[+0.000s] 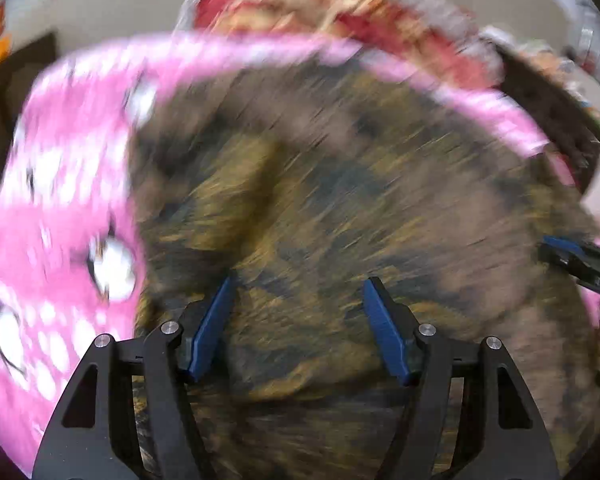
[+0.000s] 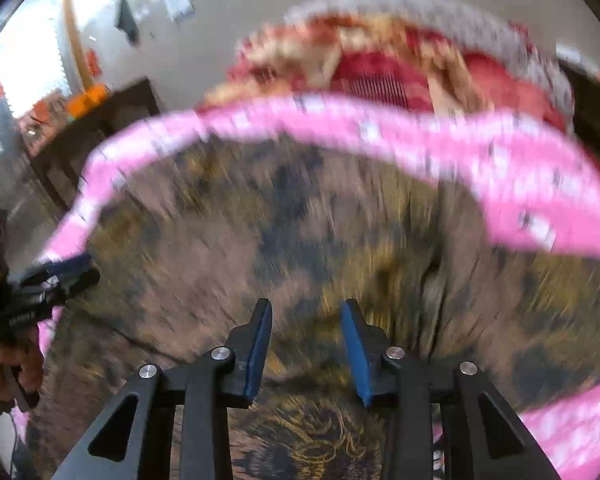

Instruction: Fold small clothes

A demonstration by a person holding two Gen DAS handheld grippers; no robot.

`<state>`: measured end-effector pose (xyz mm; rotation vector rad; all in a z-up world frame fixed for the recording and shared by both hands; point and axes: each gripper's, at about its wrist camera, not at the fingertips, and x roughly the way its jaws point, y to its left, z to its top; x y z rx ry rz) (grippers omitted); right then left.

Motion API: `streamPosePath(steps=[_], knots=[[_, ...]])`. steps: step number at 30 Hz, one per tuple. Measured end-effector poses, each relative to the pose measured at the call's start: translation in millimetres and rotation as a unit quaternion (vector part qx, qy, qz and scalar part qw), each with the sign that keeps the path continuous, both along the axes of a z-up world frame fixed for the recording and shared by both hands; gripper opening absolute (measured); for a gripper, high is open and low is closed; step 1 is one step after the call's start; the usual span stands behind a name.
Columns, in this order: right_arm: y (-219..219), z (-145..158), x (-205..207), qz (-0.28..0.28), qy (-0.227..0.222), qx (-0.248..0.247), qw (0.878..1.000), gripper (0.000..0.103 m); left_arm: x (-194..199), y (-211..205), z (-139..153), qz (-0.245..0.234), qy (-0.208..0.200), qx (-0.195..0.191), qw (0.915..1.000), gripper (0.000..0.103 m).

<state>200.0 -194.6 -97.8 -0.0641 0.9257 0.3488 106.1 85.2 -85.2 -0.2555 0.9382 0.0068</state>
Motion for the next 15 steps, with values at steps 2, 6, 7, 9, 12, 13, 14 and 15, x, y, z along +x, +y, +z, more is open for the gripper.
streamPosePath(steps=[2,6,7,9,12,13,14,15], knots=[[-11,-10,-4,-0.015,-0.008,0.016,1.000,0.027,-6,5,4,-0.002,-0.019,-0.015,0.9997,0.065],[-11,4,-2,-0.018,0.009,0.028,0.999,0.027,-2,12,23,0.031,-0.048,-0.003,0.9984,0.065],[-10,10,1,-0.021,0.001,0.035,0.999,0.027,5,18,29,0.042,-0.059,-0.017,0.9972,0.065],[-8,28,9,-0.024,-0.024,0.065,0.997,0.027,24,25,30,0.056,-0.052,-0.024,0.9968,0.065],[2,23,34,-0.070,-0.022,0.014,0.997,0.027,58,36,6,0.073,0.010,0.002,0.9973,0.065],[4,6,47,-0.085,0.018,-0.008,0.996,0.027,61,38,0,0.075,0.021,0.011,0.9969,0.065],[7,-5,53,-0.086,0.035,-0.016,0.996,0.027,60,34,0,0.066,0.003,0.034,0.9972,0.068],[12,-6,53,-0.081,0.022,-0.022,0.996,0.027,59,31,0,0.059,0.003,0.042,0.9974,0.069]])
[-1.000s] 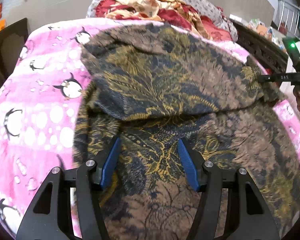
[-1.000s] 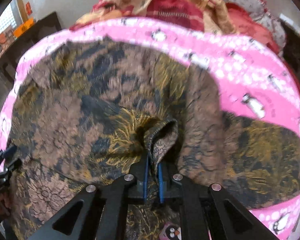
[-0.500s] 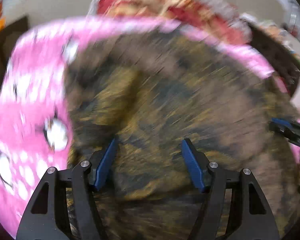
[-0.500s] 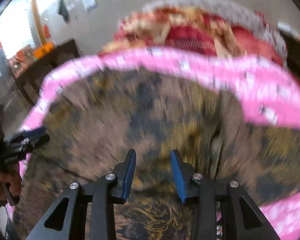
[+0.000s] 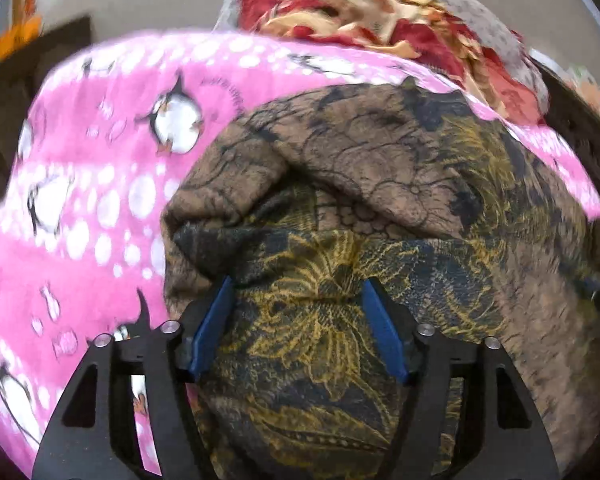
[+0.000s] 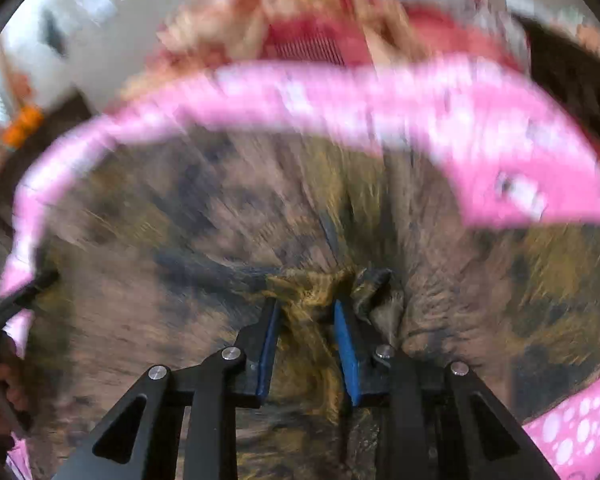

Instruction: Fold small clothes

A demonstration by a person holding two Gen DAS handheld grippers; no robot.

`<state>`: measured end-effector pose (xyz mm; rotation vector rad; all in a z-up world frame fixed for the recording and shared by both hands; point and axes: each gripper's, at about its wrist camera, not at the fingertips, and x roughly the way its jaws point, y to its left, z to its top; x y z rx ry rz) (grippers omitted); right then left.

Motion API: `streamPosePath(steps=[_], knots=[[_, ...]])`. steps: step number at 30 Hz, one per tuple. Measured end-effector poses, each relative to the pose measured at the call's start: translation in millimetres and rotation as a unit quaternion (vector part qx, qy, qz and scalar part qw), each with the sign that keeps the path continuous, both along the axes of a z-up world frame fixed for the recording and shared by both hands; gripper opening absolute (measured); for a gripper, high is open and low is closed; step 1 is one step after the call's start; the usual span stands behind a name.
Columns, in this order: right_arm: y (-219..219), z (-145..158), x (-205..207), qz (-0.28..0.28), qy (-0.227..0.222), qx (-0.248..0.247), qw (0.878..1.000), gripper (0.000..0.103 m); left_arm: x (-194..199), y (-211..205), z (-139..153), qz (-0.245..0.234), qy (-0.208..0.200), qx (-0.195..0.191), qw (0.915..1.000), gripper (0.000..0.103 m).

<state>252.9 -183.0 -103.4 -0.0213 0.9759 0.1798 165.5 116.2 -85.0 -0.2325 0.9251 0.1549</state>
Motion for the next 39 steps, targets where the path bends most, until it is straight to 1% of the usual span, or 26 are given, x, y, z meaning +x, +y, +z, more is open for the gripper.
streamPosePath(steps=[2,4,6,8,9,10,11,12,13,14,15,17,18,20,21,22,23,25,26,27,29,32,34,35,37,39], knots=[[8,2,-7,0.002,-0.010,-0.020,1.000,0.027,-6,-3,5,-0.008,0.001,0.008,0.9999,0.069],[15,9,-16,0.007,-0.017,-0.040,0.999,0.027,-16,-2,14,-0.004,-0.003,0.004,1.0000,0.069],[19,26,-36,0.004,-0.041,-0.030,0.999,0.027,-41,-6,28,0.002,-0.025,-0.007,0.9997,0.069],[19,35,-52,0.014,-0.069,-0.011,0.997,0.027,-67,-17,37,-0.007,-0.051,-0.020,0.9985,0.069],[23,36,-64,0.019,-0.075,-0.010,0.997,0.030,-72,-22,37,-0.014,-0.053,-0.023,0.9982,0.069],[30,29,-71,0.021,-0.070,-0.014,0.997,0.032,-75,-32,33,-0.025,-0.048,-0.026,0.9982,0.069],[33,19,-75,0.025,-0.056,-0.020,0.998,0.032,-78,-40,21,-0.040,-0.031,-0.022,0.9985,0.069],[39,1,-76,0.030,-0.031,-0.036,0.998,0.032,-74,-46,12,-0.047,-0.016,-0.011,0.9987,0.069],[42,-11,-78,0.032,-0.032,-0.052,0.998,0.033,-75,-51,5,-0.052,-0.013,0.007,0.9985,0.069],[44,-11,-85,0.034,-0.056,-0.058,0.996,0.033,-79,-53,8,-0.053,-0.018,0.011,0.9984,0.072],[46,-8,-89,0.035,-0.053,-0.064,0.996,0.033,-78,-53,9,-0.054,-0.015,0.008,0.9984,0.075],[41,9,-98,0.024,-0.055,-0.042,0.997,0.033,-78,-56,8,-0.061,-0.009,0.010,0.9980,0.079],[33,21,-105,0.021,-0.071,-0.025,0.997,0.033,-77,-57,8,-0.062,-0.009,0.012,0.9980,0.079],[8,49,-123,0.001,-0.113,-0.012,0.993,0.034,-76,-56,10,-0.061,-0.006,0.005,0.9981,0.079],[-1,56,-126,-0.009,-0.125,-0.008,0.992,0.036,-73,-56,10,-0.059,-0.003,0.001,0.9982,0.079],[-21,64,-133,-0.026,-0.139,-0.002,0.990,0.038,-79,-56,13,-0.055,-0.001,-0.001,0.9985,0.079],[-44,71,-138,-0.046,-0.152,-0.001,0.987,0.043,-89,-58,15,-0.051,-0.001,-0.002,0.9987,0.079],[-95,75,-139,-0.093,-0.159,0.001,0.983,0.044,-98,-68,13,-0.056,-0.012,0.003,0.9983,0.079],[-124,75,-140,-0.122,-0.154,0.013,0.980,0.044,-106,-73,8,-0.062,-0.014,0.013,0.9979,0.082],[-157,73,-141,-0.157,-0.150,0.036,0.975,0.044,-107,-74,8,-0.062,-0.013,0.016,0.9979,0.083],[-225,67,-139,-0.223,-0.142,0.102,0.959,0.044,-107,-70,7,-0.059,-0.015,0.005,0.9981,0.084],[-300,47,-136,-0.284,-0.128,0.201,0.929,0.044,-105,-67,6,-0.058,-0.013,-0.007,0.9982,0.087],[-324,39,-132,-0.298,-0.127,0.238,0.916,0.044,-103,-68,6,-0.059,-0.011,-0.002,0.9982,0.087],[-332,32,-128,-0.297,-0.121,0.255,0.912,0.044,-101,-68,6,-0.059,-0.010,0.000,0.9982,0.087],[-339,23,-122,-0.296,-0.111,0.264,0.911,0.044,-99,-68,7,-0.059,-0.009,0.000,0.9982,0.088],[-341,22,-117,-0.291,-0.138,0.259,0.911,0.044,-96,-67,7,-0.059,-0.008,0.002,0.9982,0.088]])
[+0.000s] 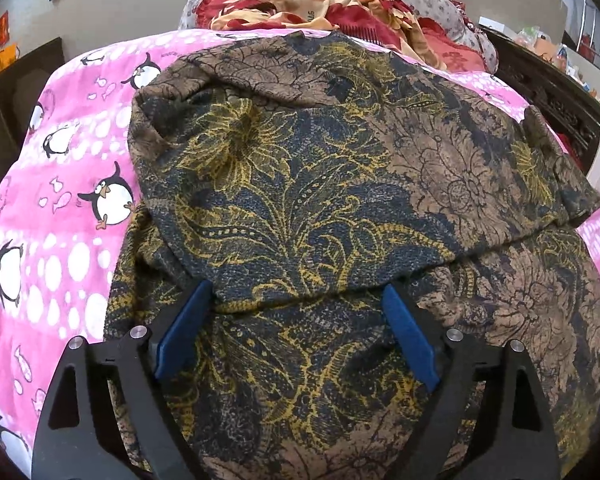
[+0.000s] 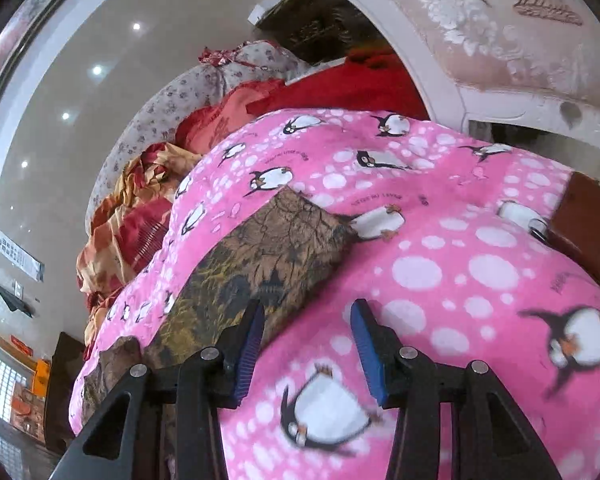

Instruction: Fold small clothes

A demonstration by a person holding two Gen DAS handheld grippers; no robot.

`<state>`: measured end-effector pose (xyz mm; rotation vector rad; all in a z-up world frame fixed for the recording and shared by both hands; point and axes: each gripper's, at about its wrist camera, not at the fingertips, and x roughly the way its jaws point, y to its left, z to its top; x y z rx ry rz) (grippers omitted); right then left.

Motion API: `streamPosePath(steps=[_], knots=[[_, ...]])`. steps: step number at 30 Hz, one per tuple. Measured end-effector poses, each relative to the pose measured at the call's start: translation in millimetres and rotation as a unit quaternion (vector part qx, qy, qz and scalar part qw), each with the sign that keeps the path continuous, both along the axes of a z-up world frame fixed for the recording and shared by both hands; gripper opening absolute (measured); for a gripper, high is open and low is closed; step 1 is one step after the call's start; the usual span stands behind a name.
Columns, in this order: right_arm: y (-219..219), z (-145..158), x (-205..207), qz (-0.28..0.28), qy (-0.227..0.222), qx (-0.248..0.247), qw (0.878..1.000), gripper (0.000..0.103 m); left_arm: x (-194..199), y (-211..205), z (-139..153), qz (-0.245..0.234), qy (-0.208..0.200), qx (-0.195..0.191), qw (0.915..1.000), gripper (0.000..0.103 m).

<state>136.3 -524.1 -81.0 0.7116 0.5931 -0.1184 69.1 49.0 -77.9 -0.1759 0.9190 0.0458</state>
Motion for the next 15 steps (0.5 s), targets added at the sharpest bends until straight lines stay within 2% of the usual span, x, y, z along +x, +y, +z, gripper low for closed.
streamPosePath(steps=[2,4,5,8,9,11,15], knots=[[-6,-2,7,-0.007,-0.015,0.009,1.000,0.044,2,-1,0,0.000,0.001,0.001,1.0000,0.089],[-12,-7,19,-0.017,-0.019,0.014,1.000,0.036,2,-1,-1,0.001,0.001,0.001,1.0000,0.089],[-14,-9,24,-0.019,-0.018,0.017,1.000,0.031,2,-1,-1,0.001,0.002,0.002,1.0000,0.089],[-20,-11,34,-0.023,-0.005,0.011,1.000,0.006,1,-2,-1,0.002,0.002,0.002,1.0000,0.089],[-21,-8,34,-0.024,-0.004,0.012,1.000,0.005,1,-1,-1,0.002,0.002,0.002,1.0000,0.089],[-18,15,32,-0.018,-0.009,-0.016,1.000,0.005,1,-1,-1,0.002,0.002,0.003,1.0000,0.089],[-25,88,16,-0.037,-0.054,-0.083,0.994,0.005,0,-1,-1,0.002,0.000,-0.002,1.0000,0.089]])
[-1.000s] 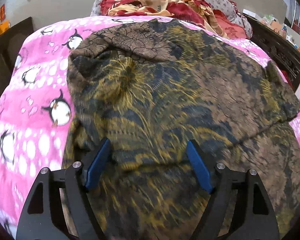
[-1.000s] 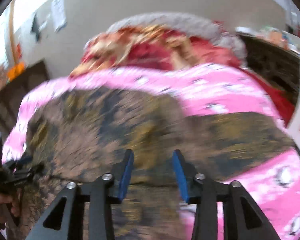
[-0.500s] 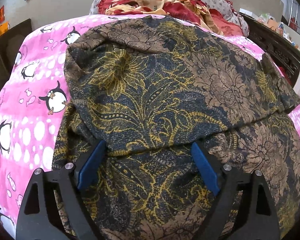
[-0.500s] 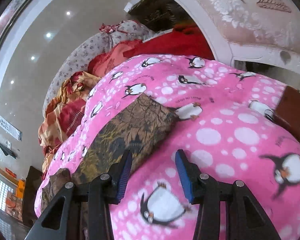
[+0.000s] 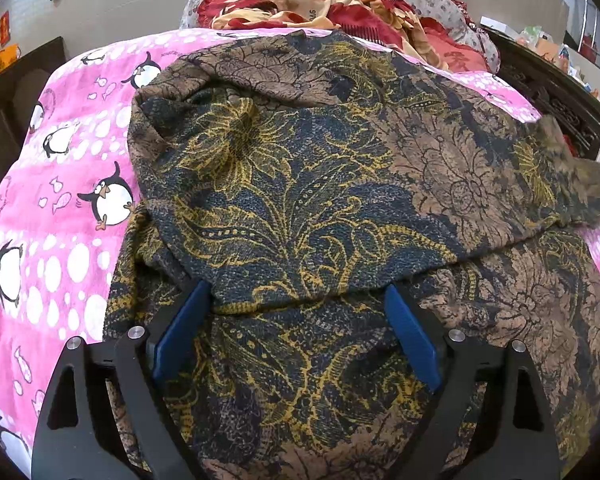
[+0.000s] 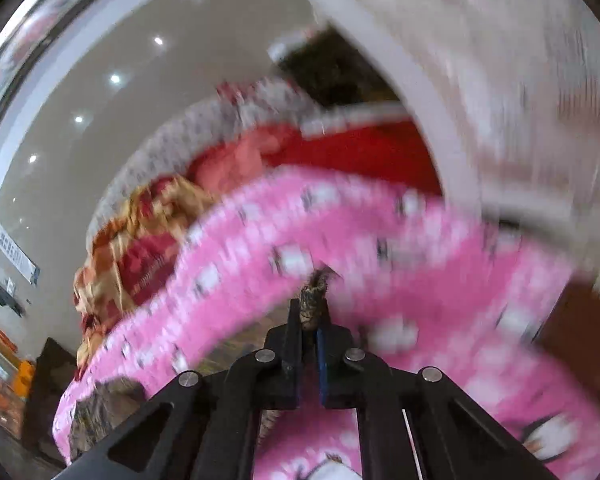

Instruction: Fold small clothes

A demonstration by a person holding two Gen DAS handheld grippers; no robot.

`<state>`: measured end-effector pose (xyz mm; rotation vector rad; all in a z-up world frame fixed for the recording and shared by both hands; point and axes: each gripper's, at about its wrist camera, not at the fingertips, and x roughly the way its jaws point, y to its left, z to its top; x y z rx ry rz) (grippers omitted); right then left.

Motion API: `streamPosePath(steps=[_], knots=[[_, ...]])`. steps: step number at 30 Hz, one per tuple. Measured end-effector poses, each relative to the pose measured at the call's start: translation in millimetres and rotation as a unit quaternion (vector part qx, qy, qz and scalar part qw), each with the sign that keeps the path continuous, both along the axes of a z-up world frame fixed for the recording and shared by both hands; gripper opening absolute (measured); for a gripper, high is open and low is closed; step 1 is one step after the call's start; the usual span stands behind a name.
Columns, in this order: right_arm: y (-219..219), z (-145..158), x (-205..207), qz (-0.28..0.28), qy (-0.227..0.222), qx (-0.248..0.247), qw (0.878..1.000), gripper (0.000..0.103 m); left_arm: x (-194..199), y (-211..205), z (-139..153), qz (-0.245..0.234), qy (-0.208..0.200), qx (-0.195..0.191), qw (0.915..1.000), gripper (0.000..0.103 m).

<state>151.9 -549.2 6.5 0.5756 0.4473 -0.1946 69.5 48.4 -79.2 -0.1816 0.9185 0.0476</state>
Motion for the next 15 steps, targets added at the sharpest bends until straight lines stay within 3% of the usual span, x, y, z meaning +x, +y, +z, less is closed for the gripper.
streamPosePath(steps=[3,7,11,15], knots=[[-5,59,-19,-0.017,-0.036,-0.045,0.998,0.005,-1,1,0,0.001,-0.002,-0.005,1.0000,0.089],[32,105,-25,0.039,-0.072,-0.074,0.994,0.005,-1,3,0,0.001,-0.006,-0.013,0.9999,0.089],[126,113,-8,0.159,-0.085,-0.095,0.979,0.005,-4,8,1,0.001,-0.011,-0.025,0.9996,0.089],[256,89,10,0.301,-0.075,-0.103,0.945,0.005,-6,11,2,0.001,-0.014,-0.034,0.9993,0.089]])
